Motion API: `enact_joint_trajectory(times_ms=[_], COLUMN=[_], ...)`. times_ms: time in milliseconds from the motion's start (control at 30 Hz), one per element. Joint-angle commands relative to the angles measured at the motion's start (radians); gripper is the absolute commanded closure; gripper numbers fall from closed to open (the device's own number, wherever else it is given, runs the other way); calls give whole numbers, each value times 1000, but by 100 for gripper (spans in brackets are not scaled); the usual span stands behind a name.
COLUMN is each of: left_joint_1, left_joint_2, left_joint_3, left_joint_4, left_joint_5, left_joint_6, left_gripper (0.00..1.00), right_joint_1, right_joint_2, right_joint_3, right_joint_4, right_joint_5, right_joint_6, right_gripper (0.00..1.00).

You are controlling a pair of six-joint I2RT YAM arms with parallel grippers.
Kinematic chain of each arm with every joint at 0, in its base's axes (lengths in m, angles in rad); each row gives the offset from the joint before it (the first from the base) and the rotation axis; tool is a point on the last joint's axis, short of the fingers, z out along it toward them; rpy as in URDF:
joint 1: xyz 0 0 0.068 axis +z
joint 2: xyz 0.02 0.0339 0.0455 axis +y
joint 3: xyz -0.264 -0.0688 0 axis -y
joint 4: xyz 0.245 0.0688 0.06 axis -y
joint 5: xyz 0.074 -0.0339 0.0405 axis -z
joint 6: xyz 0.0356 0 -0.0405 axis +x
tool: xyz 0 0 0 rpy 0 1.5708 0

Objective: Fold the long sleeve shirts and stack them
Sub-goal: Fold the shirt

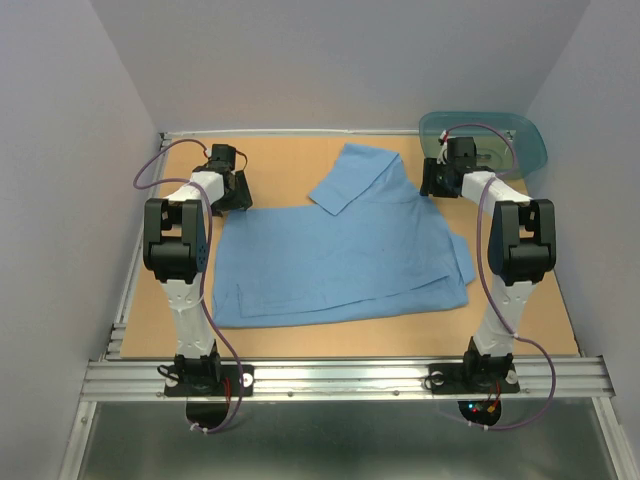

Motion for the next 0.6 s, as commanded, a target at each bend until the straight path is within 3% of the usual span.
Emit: enact_joint_trajectory(times_ms=[0, 267, 467, 567], left_joint_1=[10, 10, 10, 10], left_joint_2=[35, 27, 4, 3], left_joint_3=[26, -25, -46, -40], left_joint_4=[-30, -38, -41, -43], left_joint_5=[21, 50, 36, 24], left_joint_6=[30, 32, 35, 39], left_gripper=[25, 37, 57, 62], right_joint_1=[3, 3, 3, 4], right_joint_2=[19, 22, 38, 64], right_joint_3=[-1, -2, 21, 50], right_joint_4=[14, 12, 11, 11], right_joint_5=[-27, -35, -50, -97], right_joint_6=[7, 22, 19, -10], right_gripper=[41, 41, 41, 42])
